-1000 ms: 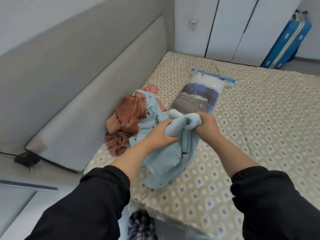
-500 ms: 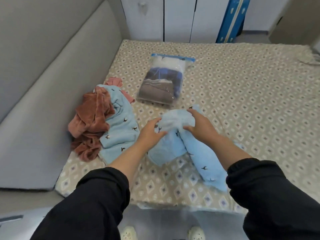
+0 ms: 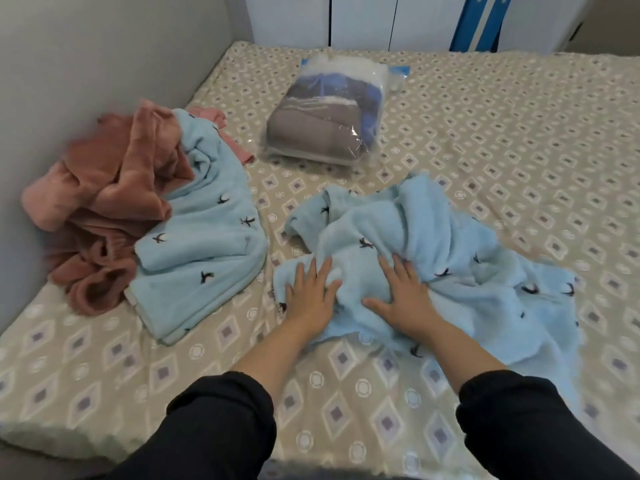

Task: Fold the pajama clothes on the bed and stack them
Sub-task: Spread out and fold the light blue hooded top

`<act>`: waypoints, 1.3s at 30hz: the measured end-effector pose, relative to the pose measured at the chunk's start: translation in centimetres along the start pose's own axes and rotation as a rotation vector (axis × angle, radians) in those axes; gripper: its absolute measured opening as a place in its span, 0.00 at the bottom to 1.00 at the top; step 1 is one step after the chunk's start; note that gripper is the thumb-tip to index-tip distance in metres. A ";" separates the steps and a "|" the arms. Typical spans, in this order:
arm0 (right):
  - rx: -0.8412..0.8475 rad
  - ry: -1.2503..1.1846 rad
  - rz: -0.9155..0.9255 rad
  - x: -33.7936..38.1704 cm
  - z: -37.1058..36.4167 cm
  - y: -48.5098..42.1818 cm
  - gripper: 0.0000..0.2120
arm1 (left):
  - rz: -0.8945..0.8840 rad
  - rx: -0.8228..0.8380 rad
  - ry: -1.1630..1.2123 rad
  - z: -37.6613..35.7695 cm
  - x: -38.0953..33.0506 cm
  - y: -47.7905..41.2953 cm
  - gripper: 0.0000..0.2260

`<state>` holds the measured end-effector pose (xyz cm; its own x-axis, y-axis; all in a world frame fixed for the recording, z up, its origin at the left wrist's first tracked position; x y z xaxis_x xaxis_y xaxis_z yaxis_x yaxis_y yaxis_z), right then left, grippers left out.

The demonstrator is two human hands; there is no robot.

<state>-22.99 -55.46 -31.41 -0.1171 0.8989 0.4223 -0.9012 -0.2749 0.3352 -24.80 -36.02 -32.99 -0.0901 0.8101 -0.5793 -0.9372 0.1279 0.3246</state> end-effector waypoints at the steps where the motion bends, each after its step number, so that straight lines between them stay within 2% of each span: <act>1: -0.072 0.005 0.021 -0.6 -1.1 -0.4 0.43 | -0.045 -0.078 -0.060 -1.3 1.0 -0.2 0.24; 4: -0.282 0.044 0.077 -1.4 -2.8 -0.8 0.38 | -0.175 -0.284 -0.098 -2.7 2.4 -0.9 0.23; 8: -0.475 -0.007 0.170 -1.5 -3.9 0.4 0.27 | -0.293 -0.312 -0.014 -2.5 2.7 0.1 0.31; 10: -0.479 -0.006 0.181 -1.4 -4.1 0.9 0.26 | -0.324 -0.267 -0.087 -2.5 3.0 0.8 0.36; 15: -0.355 -0.091 0.213 -0.9 -4.0 1.5 0.33 | -0.350 -0.158 -0.153 -1.4 3.1 1.2 0.43; 20: -0.129 -0.103 0.187 -1.1 -4.9 2.8 0.52 | -0.278 -0.177 -0.228 -1.0 3.2 2.7 0.35; 22: -0.105 -0.098 0.176 -0.7 -4.8 3.6 0.54 | -0.198 -0.180 -0.242 -0.5 3.2 3.7 0.34; 24: -0.101 -0.142 0.200 0.2 -4.7 4.8 0.54 | -0.163 -0.165 -0.127 0.0 3.2 5.3 0.29; 28: -0.051 -0.379 0.362 2.3 -4.1 8.4 0.57 | -0.294 -0.147 0.079 1.0 1.6 10.5 0.14; 30: -0.110 -0.383 0.433 3.1 -3.4 10.2 0.57 | -0.345 -0.147 0.141 2.1 0.1 13.2 0.12; 32: -0.223 -0.326 0.456 3.9 -3.1 11.6 0.52 | -0.396 -0.144 0.198 3.4 -1.1 15.4 0.10; 34: -0.306 -0.348 0.445 5.0 -2.9 13.3 0.42 | -0.444 -0.131 0.214 4.5 -2.2 17.3 0.09; 37: -0.316 -0.409 0.464 6.3 -2.7 15.9 0.20 | -0.488 -0.134 0.256 5.8 -3.5 20.0 0.11; 39: -0.269 -0.479 0.433 6.8 -2.5 17.6 0.08 | -0.480 -0.229 0.334 6.6 -3.7 21.2 0.11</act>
<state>-40.70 -53.31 -24.78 -0.3476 0.4612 0.8164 -0.8943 -0.4248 -0.1408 -42.08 -32.53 -19.09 0.2928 0.4654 -0.8353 -0.9444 0.2773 -0.1766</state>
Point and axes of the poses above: each hand's wrist, its own y-axis away from the middle knuckle, its own z-axis out of the back of the hand, x = y × z, the point moved 3 cm from there along -y, towards the middle knuckle, and after that the axes turned 9 degrees about x, right-handed, at the moved point
